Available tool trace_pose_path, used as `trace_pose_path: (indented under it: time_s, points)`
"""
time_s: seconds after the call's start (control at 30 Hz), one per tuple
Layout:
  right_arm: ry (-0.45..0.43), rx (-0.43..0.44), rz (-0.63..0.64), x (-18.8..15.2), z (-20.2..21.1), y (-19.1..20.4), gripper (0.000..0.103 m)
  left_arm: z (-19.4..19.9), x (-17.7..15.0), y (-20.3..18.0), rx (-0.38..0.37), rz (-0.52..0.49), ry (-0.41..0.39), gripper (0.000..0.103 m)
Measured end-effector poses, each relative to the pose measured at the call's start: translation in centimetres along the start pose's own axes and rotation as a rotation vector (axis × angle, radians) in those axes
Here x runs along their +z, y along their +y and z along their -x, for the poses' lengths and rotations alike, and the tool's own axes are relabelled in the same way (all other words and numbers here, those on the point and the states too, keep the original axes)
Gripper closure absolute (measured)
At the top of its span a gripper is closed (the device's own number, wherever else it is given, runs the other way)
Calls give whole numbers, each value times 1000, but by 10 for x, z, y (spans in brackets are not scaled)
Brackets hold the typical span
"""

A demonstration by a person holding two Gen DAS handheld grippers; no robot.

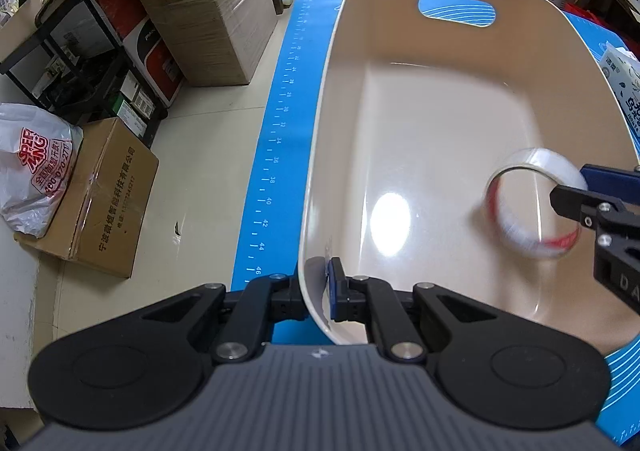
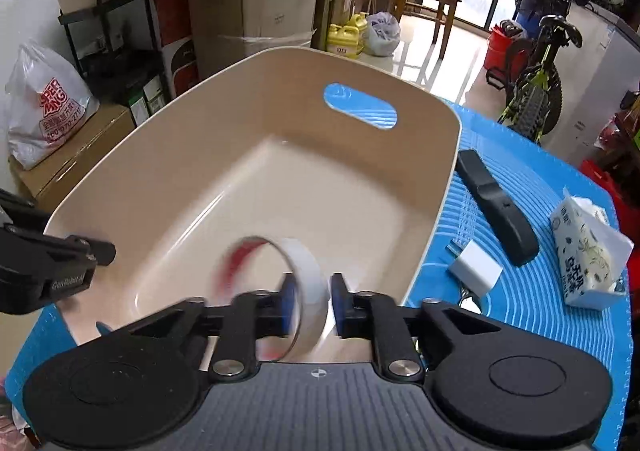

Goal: Organize rigid objects
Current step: 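Lower the tape roll into the basket and open the right tool, then move the right tool to the green round tin and grasp it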

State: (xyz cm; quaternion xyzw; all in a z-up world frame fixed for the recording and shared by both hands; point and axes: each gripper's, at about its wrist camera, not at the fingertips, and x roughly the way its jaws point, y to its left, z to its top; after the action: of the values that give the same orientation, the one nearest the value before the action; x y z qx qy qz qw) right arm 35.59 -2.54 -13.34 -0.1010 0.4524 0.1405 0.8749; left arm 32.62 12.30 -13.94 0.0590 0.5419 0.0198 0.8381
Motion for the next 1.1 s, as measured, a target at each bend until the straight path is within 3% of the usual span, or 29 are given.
trace_pose_path:
  time_s: [0.03, 0.13, 0.23, 0.33, 0.6, 0.9, 1.1]
  points:
    - [-6, 6, 6, -1, 2, 1, 59, 0, 0, 1, -1, 1, 1, 93]
    - [-42, 20, 6, 0, 12, -4, 30, 0, 0, 3, -2, 4, 2, 93]
    - [-80, 65, -7, 1, 31, -13, 21, 0, 0, 4, -1, 7, 2, 93]
    - [-125, 59, -15, -2, 49, -25, 5, 0, 0, 4, -1, 10, 3, 93]
    - [-173, -18, -31, -15, 72, -82, 2, 0, 1, 4, 1, 14, 4, 92]
    - [-66, -116, -46, -58, 39, -130, 2, 1, -1, 4, 1, 13, -1, 92]
    - [-2, -112, -54, -86, 8, -133, 2, 0, -2, 5, -1, 6, -4, 92]
